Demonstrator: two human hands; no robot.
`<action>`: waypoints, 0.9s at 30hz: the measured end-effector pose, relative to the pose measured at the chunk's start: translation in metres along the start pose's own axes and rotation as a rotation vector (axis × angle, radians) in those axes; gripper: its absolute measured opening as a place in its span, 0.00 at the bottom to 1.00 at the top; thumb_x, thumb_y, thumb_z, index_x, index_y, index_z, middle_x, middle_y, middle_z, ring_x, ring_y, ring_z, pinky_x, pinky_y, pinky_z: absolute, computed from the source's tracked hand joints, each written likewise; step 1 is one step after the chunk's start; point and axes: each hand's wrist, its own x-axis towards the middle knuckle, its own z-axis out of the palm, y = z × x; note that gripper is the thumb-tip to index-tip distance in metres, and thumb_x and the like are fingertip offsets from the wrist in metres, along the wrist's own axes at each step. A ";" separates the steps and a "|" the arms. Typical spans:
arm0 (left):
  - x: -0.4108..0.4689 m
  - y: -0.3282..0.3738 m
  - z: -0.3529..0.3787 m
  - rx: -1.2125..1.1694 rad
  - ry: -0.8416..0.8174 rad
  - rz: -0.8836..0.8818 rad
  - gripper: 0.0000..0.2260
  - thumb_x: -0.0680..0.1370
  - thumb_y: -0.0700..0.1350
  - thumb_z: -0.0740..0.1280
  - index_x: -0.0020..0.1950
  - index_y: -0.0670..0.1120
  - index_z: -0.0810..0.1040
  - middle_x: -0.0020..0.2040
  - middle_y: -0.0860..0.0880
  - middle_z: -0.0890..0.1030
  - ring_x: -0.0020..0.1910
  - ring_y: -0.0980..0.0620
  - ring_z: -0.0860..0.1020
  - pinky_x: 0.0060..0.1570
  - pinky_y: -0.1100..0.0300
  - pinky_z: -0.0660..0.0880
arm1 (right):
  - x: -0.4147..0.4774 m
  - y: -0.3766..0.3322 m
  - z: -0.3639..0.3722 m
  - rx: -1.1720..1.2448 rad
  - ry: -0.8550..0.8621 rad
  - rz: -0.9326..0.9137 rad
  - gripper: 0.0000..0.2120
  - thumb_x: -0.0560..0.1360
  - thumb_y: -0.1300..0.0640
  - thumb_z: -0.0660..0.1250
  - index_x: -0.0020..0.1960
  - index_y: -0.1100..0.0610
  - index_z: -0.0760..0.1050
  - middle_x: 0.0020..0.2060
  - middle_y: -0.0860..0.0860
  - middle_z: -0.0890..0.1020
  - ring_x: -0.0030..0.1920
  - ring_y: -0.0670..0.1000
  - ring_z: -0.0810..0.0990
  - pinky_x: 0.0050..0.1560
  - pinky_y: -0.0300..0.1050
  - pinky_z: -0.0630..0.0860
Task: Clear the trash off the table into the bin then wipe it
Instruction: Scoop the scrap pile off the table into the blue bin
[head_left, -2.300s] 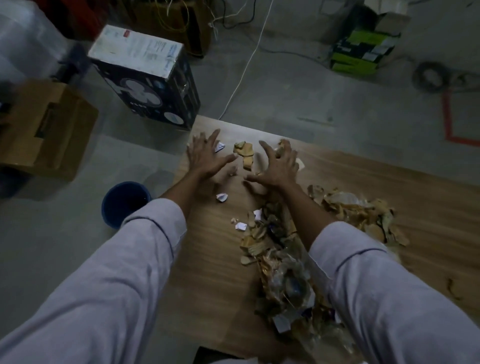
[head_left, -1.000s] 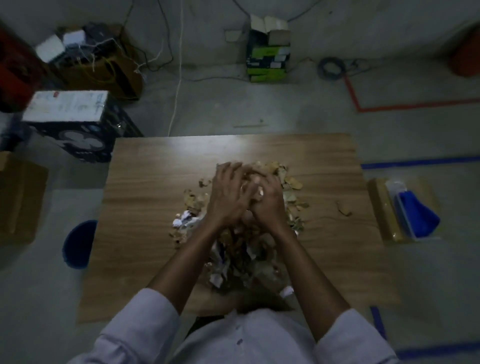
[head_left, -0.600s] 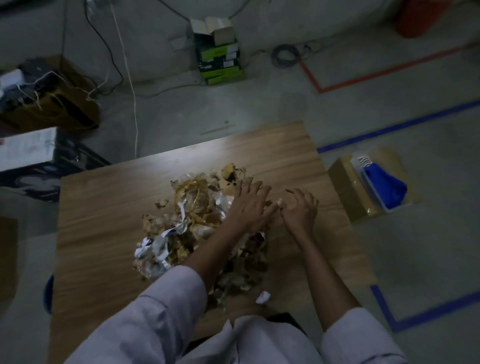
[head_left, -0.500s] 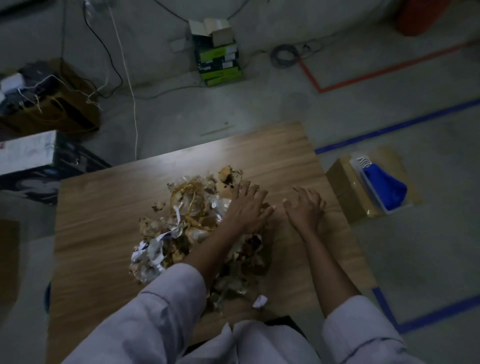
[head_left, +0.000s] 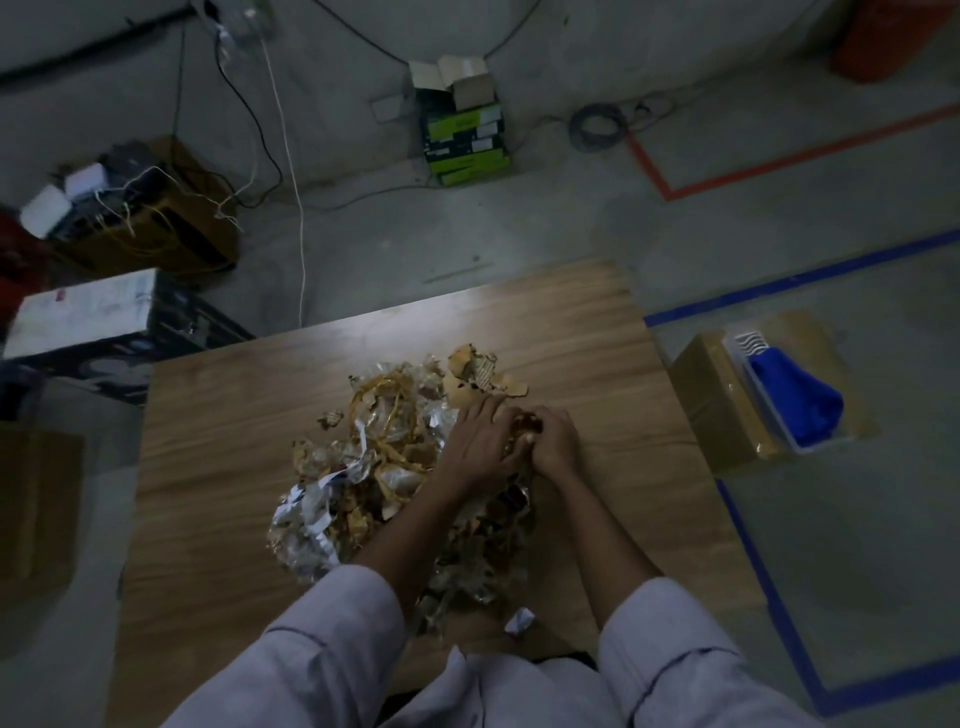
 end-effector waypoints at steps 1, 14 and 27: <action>-0.004 0.001 -0.003 -0.008 0.020 -0.004 0.27 0.82 0.61 0.51 0.72 0.46 0.71 0.76 0.41 0.68 0.77 0.43 0.61 0.74 0.50 0.56 | -0.007 -0.005 0.003 0.092 -0.016 0.017 0.15 0.79 0.63 0.63 0.61 0.54 0.82 0.60 0.57 0.80 0.57 0.57 0.80 0.54 0.43 0.73; -0.081 -0.024 -0.022 -0.058 0.232 -0.247 0.35 0.81 0.68 0.39 0.78 0.51 0.66 0.79 0.49 0.65 0.81 0.51 0.54 0.80 0.51 0.40 | -0.075 -0.036 0.042 -0.279 -0.474 -0.548 0.39 0.77 0.37 0.51 0.82 0.57 0.59 0.81 0.58 0.60 0.80 0.59 0.58 0.79 0.55 0.57; -0.072 -0.034 -0.035 -0.250 0.466 -0.270 0.25 0.85 0.60 0.50 0.77 0.51 0.70 0.77 0.52 0.69 0.78 0.60 0.56 0.80 0.51 0.49 | -0.019 -0.060 0.024 -0.079 0.176 -0.470 0.29 0.74 0.33 0.62 0.70 0.47 0.74 0.70 0.51 0.74 0.70 0.56 0.68 0.64 0.52 0.64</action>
